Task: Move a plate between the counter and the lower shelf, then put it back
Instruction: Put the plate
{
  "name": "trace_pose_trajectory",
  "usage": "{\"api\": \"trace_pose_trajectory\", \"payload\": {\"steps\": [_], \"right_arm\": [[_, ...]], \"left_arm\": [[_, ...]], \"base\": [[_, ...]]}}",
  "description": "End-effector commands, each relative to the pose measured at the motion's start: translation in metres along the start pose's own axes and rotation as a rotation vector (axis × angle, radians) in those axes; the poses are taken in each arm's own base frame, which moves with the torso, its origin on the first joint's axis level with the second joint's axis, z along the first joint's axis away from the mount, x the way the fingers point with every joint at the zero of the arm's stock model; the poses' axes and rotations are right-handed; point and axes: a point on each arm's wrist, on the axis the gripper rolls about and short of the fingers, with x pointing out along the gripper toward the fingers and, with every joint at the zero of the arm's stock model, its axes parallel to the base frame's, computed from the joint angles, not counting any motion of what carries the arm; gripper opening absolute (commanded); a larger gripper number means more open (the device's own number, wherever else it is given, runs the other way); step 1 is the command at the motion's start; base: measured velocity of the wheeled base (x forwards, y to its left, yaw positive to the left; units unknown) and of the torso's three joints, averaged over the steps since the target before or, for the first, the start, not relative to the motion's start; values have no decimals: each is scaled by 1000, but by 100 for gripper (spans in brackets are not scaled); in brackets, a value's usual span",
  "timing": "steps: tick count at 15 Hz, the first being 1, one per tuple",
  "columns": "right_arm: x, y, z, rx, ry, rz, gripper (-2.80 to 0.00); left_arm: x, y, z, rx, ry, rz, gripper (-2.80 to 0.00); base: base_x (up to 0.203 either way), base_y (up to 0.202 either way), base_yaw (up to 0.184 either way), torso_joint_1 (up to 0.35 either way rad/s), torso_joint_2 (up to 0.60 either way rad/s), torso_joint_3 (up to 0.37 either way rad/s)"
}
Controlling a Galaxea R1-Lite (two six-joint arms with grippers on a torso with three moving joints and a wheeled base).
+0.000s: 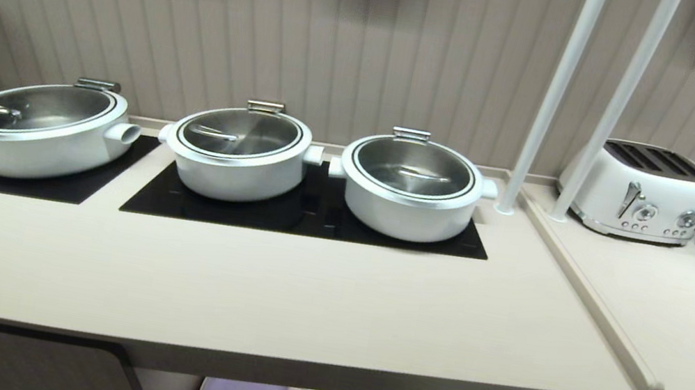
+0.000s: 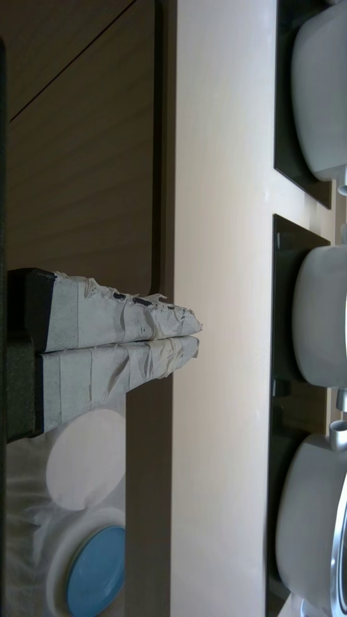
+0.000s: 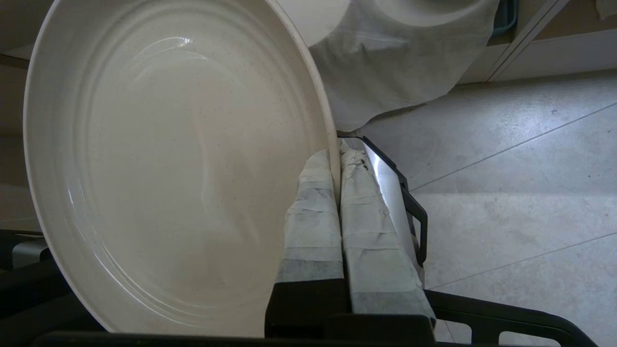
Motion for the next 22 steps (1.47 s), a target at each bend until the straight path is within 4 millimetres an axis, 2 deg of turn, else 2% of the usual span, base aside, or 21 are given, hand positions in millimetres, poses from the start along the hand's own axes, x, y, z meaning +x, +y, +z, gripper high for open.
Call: {"api": "trace_pose_trajectory", "payload": {"steps": [1,11,22], "right_arm": [[0,0,0,2,-2,1,-280],[-1,0,0,2,-13,-7,-280],[-2,0,1,0,-24,-4,-280]], "left_arm": [[0,0,0,-1,0,1,-280],[0,0,0,-1,0,1,-280],[0,0,0,-1,0,1,-280]], "base": [[0,0,0,147,-297,-153],[0,0,0,94,-189,-98],[0,0,0,0,0,0]]}}
